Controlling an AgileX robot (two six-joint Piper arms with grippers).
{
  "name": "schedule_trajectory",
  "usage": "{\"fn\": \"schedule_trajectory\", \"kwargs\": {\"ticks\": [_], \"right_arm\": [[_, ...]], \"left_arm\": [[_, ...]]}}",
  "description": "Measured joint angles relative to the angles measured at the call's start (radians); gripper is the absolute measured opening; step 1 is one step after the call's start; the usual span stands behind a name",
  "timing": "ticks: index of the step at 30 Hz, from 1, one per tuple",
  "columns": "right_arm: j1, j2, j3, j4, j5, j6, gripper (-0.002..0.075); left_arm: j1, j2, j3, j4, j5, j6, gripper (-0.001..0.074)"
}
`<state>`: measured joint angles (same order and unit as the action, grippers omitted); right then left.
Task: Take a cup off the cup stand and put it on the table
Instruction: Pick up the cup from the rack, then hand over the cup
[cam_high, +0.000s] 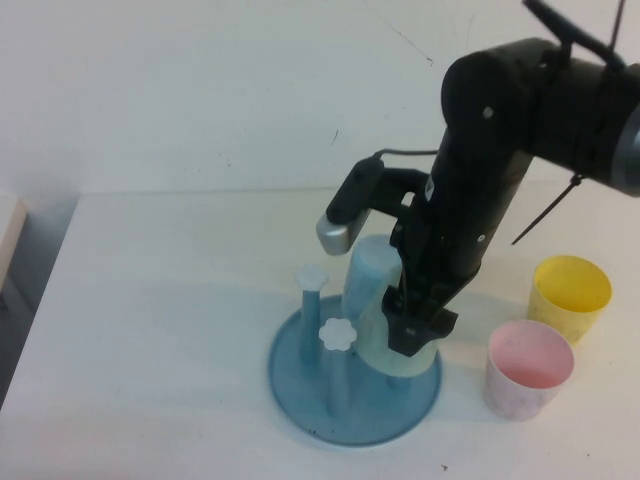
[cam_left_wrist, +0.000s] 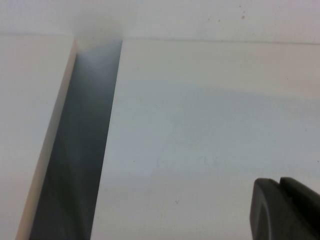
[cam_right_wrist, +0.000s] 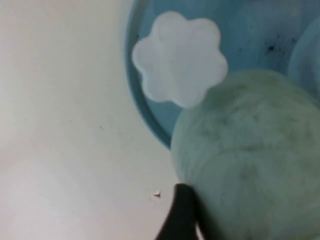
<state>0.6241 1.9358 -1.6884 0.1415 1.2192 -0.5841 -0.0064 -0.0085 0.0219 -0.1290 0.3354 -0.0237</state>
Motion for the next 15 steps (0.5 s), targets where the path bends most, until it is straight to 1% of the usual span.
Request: {"fn": "schedule_trajectory", "kwargs": {"ticks": [13,15], "right_arm": [[0.0,-0.304,0.0,0.002,0.014,0.04,0.0604],[-0.008,-0.356,0.018,0.033,0.014,0.045,0.0604]], "left_arm": [[0.0,0.0,0.0,0.0,0.0,0.0,-0.0003],[0.0,0.0,0.0,0.0,0.0,0.0,-0.0003]]}}
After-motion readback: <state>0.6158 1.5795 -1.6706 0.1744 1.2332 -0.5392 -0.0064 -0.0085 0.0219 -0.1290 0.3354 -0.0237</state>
